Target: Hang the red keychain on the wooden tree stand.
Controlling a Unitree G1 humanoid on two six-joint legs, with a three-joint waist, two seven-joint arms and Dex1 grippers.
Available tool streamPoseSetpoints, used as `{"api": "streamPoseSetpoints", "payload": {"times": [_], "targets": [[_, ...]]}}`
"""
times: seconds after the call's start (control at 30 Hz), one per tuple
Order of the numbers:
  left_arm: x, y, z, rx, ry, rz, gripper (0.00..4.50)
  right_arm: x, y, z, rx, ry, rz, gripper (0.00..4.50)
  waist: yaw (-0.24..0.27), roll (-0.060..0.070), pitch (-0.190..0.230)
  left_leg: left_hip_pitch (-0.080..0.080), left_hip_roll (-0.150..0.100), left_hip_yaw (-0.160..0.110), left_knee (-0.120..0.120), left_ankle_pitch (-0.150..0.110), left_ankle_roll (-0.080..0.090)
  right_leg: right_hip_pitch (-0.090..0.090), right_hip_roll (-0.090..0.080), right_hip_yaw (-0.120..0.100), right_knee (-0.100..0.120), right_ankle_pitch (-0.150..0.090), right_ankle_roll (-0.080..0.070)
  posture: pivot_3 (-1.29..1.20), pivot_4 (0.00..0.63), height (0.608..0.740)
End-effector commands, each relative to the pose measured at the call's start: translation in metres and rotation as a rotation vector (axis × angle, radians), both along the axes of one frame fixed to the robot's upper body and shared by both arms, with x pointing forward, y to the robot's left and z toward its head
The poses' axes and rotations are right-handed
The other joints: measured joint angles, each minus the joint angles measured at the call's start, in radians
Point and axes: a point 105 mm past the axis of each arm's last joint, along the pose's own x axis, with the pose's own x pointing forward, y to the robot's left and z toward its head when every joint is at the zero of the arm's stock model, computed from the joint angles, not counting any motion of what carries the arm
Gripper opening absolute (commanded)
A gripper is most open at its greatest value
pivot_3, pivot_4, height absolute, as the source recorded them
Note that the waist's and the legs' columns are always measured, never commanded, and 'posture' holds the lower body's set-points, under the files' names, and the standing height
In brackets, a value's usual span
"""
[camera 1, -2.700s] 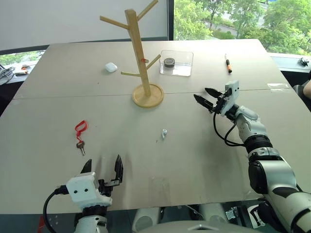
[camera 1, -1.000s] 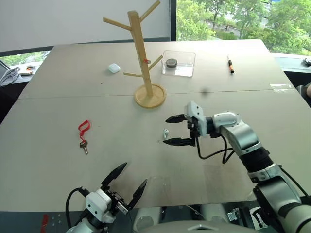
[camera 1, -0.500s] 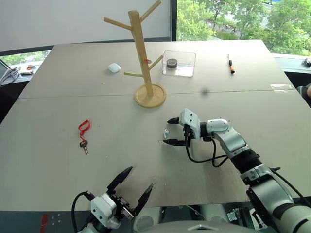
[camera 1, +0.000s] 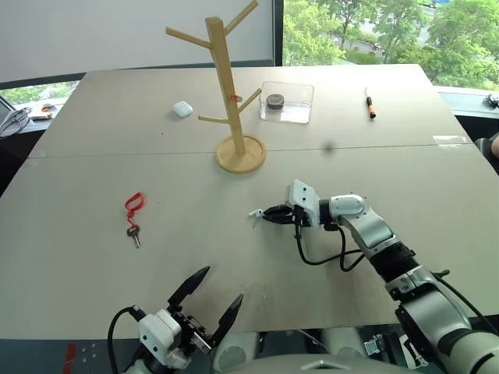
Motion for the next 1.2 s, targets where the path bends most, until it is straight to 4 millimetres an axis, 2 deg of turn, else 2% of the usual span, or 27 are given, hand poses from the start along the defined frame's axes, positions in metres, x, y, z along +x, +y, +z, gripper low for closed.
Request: {"api": "streamPoseSetpoints", "payload": {"times": [0.03, 0.37, 0.47, 0.7, 0.73, 1.2], "targets": [[0.0, 0.002, 0.009, 0.001, -0.029, 0.005, 4.5, -0.005, 0.004, 0.002, 0.009, -0.019, 0.018, 0.15, 0.0, 0.0, 0.0, 0.0, 0.0, 0.0, 0.0, 0.0, 0.0, 0.0, 0.0, 0.0, 0.0, 0.0, 0.0, 0.0, 0.15, 0.74], [0.001, 0.0, 0.01, 0.002, -0.023, 0.008, 4.5, -0.001, 0.008, 0.017, 0.076, -0.032, 0.009, 0.15, 0.0, 0.0, 0.0, 0.0, 0.0, 0.0, 0.0, 0.0, 0.0, 0.0, 0.0, 0.0, 0.0, 0.0, 0.0, 0.0, 0.15, 0.74], [0.001, 0.0, 0.01, 0.002, -0.021, 0.009, 4.5, -0.004, 0.009, 0.02, 0.089, -0.029, 0.029, 0.98, 0.0, 0.0, 0.0, 0.0, 0.0, 0.0, 0.0, 0.0, 0.0, 0.0, 0.0, 0.0, 0.0, 0.0, 0.0, 0.0, 0.15, 0.74], [0.002, -0.001, 0.009, 0.008, -0.018, 0.011, 4.5, -0.004, 0.012, 0.022, 0.101, -0.033, 0.023, 4.28, 0.0, 0.0, 0.0, 0.0, 0.0, 0.0, 0.0, 0.0, 0.0, 0.0, 0.0, 0.0, 0.0, 0.0, 0.0, 0.0, 0.15, 0.74], [0.002, -0.001, 0.009, 0.009, -0.017, 0.012, 4.5, -0.004, 0.013, 0.022, 0.101, -0.033, 0.021, 4.41, 0.0, 0.0, 0.0, 0.0, 0.0, 0.0, 0.0, 0.0, 0.0, 0.0, 0.0, 0.001, 0.0, 0.0, 0.0, 0.0, 0.15, 0.74], [0.003, -0.001, 0.011, 0.01, -0.015, 0.024, 4.5, 0.009, 0.028, 0.013, 0.07, -0.05, -0.036, 4.41, -0.001, -0.001, 0.001, 0.0, 0.0, 0.0, 0.0, 0.0, 0.0, 0.0, 0.0, 0.0, 0.0, 0.0, 0.0, 0.0, 0.15, 0.74]]}}
